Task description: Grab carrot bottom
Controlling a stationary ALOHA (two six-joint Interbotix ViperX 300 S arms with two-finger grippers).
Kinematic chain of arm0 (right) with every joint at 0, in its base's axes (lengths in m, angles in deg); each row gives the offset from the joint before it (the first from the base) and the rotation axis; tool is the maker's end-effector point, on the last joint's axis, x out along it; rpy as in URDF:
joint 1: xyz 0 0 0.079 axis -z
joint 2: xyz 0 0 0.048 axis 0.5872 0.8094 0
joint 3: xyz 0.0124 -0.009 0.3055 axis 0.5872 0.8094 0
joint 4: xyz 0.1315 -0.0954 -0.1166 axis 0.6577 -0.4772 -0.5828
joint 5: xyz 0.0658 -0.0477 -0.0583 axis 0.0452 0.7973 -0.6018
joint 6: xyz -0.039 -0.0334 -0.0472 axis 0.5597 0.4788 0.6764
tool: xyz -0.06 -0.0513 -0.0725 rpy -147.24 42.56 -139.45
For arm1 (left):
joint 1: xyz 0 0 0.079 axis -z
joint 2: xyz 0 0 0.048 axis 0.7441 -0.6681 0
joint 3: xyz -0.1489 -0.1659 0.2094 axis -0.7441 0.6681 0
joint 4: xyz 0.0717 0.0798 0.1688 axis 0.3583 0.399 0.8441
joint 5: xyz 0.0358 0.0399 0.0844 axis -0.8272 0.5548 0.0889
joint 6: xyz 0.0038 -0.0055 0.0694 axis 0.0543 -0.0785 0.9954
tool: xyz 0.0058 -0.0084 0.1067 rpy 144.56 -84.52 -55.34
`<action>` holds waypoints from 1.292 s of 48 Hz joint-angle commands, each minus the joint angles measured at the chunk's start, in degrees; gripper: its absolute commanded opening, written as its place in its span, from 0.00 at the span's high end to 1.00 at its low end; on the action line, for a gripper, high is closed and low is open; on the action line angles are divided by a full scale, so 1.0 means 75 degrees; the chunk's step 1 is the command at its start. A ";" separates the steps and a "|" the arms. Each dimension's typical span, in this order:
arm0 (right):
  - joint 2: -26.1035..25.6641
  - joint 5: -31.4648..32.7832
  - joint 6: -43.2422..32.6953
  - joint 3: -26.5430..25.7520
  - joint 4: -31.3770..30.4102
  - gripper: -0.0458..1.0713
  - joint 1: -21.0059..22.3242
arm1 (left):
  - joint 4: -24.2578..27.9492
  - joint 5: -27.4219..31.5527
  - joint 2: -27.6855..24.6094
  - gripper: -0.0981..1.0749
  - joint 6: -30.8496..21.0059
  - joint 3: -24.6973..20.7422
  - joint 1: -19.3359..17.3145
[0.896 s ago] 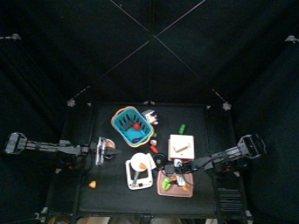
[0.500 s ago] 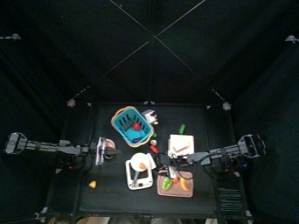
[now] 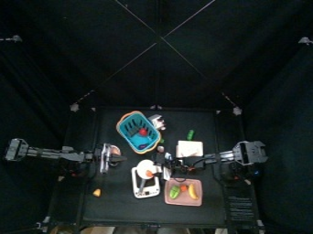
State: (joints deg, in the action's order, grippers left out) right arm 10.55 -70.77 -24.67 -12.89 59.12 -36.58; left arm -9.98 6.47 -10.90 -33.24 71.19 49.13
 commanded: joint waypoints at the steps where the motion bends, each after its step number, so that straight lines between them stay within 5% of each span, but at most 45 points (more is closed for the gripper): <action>1: 0.0129 0.0141 0.0012 -0.0480 -0.0012 0.16 -0.0012 | -0.0012 -0.0070 -0.0023 0.93 0.0000 -0.0117 0.0012; 21: 0.0961 0.1031 0.0023 -0.1277 -0.0316 0.20 -0.0012 | -0.0012 -0.0070 -0.0012 0.93 0.0023 -0.0070 -0.0035; 62: 0.1746 0.1219 0.0035 -0.1687 -0.0492 0.21 0.0129 | -0.0012 -0.0070 -0.0012 0.93 0.0012 -0.0059 -0.0023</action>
State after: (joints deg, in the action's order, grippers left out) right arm 24.70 -61.45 -24.58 -24.22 55.70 -36.05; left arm -9.98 6.47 -10.90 -33.24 71.54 49.05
